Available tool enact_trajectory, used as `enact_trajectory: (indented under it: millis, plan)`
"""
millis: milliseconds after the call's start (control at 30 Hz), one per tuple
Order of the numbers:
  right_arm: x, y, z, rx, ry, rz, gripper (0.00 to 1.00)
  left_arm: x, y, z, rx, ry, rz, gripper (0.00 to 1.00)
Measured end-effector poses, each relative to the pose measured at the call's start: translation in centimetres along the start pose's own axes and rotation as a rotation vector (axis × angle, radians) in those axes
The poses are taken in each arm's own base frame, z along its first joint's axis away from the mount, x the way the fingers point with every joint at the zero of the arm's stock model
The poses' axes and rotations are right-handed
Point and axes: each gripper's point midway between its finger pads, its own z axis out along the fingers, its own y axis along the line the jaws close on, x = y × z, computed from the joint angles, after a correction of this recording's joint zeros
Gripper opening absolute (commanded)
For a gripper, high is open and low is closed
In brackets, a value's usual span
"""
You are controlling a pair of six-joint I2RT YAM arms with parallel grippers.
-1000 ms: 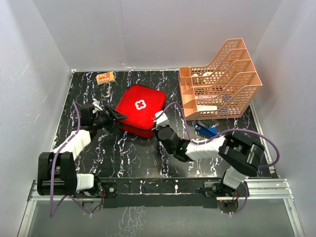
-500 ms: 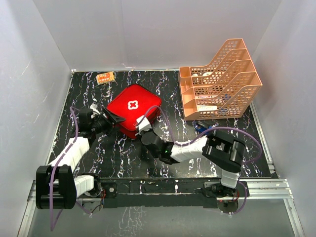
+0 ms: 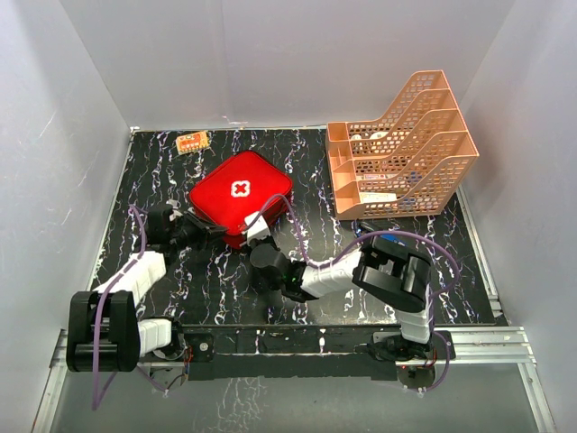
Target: Organize the medicine kit
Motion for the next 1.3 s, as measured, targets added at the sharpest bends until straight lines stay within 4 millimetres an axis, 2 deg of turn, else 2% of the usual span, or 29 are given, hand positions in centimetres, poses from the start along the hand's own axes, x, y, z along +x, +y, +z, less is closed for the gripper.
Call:
enact_trajectory:
  millis: [67, 233, 333, 433, 467, 533, 633, 767, 900, 967, 1167, 1300]
  plan:
    - [-0.1, -0.5, 0.0, 0.028, -0.006, 0.0, 0.0, -0.2, -0.3, 0.1, -0.002, -0.001, 0.001, 0.0]
    - [0.2, -1.9, 0.2, 0.053, -0.017, -0.005, 0.0, -0.5, -0.1, 0.0, -0.037, -0.008, 0.021, 0.0]
    - [0.6, -4.3, 0.6, 0.079, -0.015, 0.006, 0.0, -0.5, 0.0, -0.1, -0.054, -0.005, 0.037, 0.0]
    - [0.3, -8.1, 1.1, 0.135, -0.013, 0.026, 0.0, -0.4, 0.0, -0.2, -0.064, 0.002, 0.052, 0.0]
    - [0.5, -8.6, 1.1, 0.144, -0.007, 0.024, 0.0, -0.4, 0.0, -0.3, -0.065, 0.003, 0.058, 0.0]
    - [0.6, -11.6, 1.4, 0.198, 0.002, 0.031, 0.0, -0.3, 0.1, -0.4, -0.07, 0.005, 0.072, 0.0]
    - [0.9, -13.0, 1.4, 0.209, 0.016, 0.026, 0.0, -0.3, 0.2, -0.4, -0.073, 0.007, 0.09, 0.0]
    - [0.4, -12.4, 0.7, 0.148, 0.026, 0.03, 0.0, -0.9, 0.2, -0.7, -0.085, 0.003, 0.116, 0.0]
    - [-0.3, -10.6, -0.6, 0.09, 0.02, 0.05, 0.0, -2.8, 0.1, -0.9, -0.11, -0.006, 0.139, 0.0]
    - [-0.5, -9.3, -1.4, 0.061, 0.021, 0.058, 0.0, -4.0, -0.1, -0.6, -0.119, -0.011, 0.155, 0.03]
    - [-0.4, -5.9, -3.6, 0.0, 0.031, 0.083, 0.0, -6.3, -0.5, 0.1, -0.141, -0.022, 0.178, 0.19]
    - [-0.2, -4.0, -4.6, -0.027, 0.038, 0.096, 0.0, -7.2, -0.6, 0.4, -0.165, -0.03, 0.174, 0.41]
